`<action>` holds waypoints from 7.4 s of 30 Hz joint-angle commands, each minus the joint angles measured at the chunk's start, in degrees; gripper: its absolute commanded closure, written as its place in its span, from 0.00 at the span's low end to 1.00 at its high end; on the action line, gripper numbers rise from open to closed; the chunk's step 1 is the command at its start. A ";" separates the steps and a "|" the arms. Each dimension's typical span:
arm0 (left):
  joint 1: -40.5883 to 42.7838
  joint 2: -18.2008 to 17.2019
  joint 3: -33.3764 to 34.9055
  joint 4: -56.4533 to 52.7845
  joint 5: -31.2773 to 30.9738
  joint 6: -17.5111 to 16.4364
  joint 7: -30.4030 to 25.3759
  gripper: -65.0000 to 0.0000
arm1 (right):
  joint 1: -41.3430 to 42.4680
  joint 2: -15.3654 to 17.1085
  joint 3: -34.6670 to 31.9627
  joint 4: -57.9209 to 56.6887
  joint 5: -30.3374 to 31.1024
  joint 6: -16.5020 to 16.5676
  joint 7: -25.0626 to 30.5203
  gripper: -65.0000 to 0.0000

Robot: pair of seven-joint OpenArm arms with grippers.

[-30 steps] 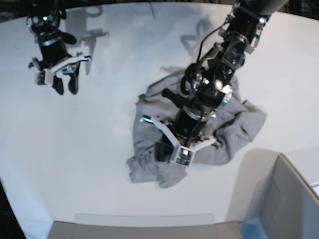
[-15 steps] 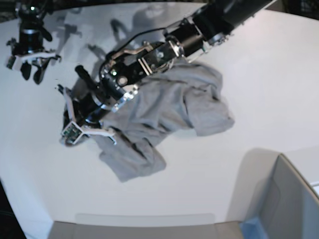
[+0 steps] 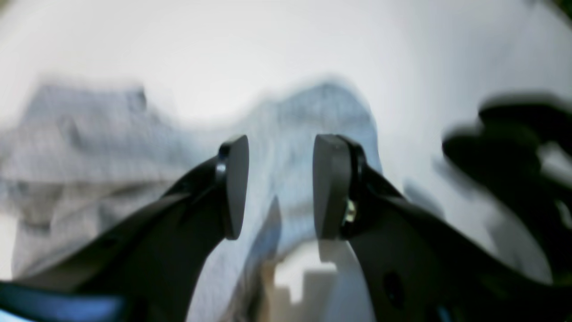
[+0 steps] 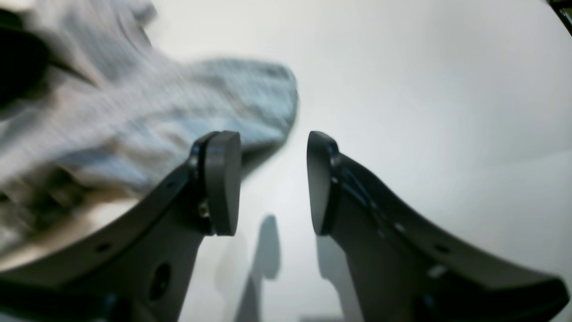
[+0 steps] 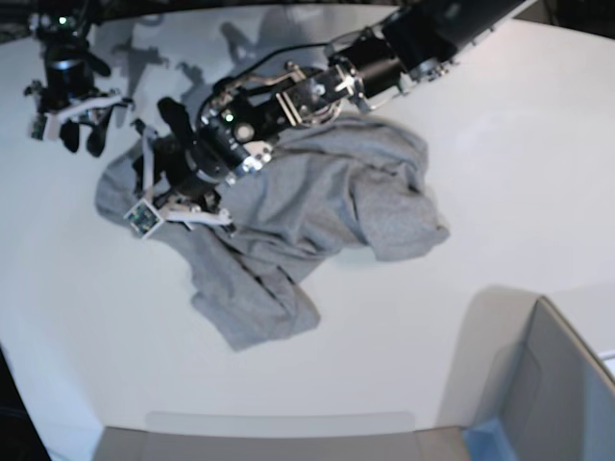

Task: Layout the t-shirt on the table in an organized manner, then fold the t-shirt properly
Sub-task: 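Sweep the held shirt across toward the right gripper and release, then grasp the shirt edge with the right gripper and the left gripper, then pull the shirt taut between both grippers, spreading it out, then release and regrasp the shirt edge with the left gripper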

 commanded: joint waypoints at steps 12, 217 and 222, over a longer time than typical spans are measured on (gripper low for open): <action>14.39 -16.48 -17.48 17.61 0.56 -0.04 -1.26 0.62 | 5.50 1.28 -0.81 -0.40 11.20 6.71 -9.38 0.62; 55.62 -18.68 -58.62 19.45 -5.42 -3.91 -3.63 0.58 | 23.70 2.51 18.88 -1.37 11.46 9.00 -26.09 1.00; 52.98 -18.59 -58.71 19.45 -5.59 -4.00 -0.38 0.59 | 23.61 2.42 18.88 -1.81 11.46 9.00 -26.09 1.00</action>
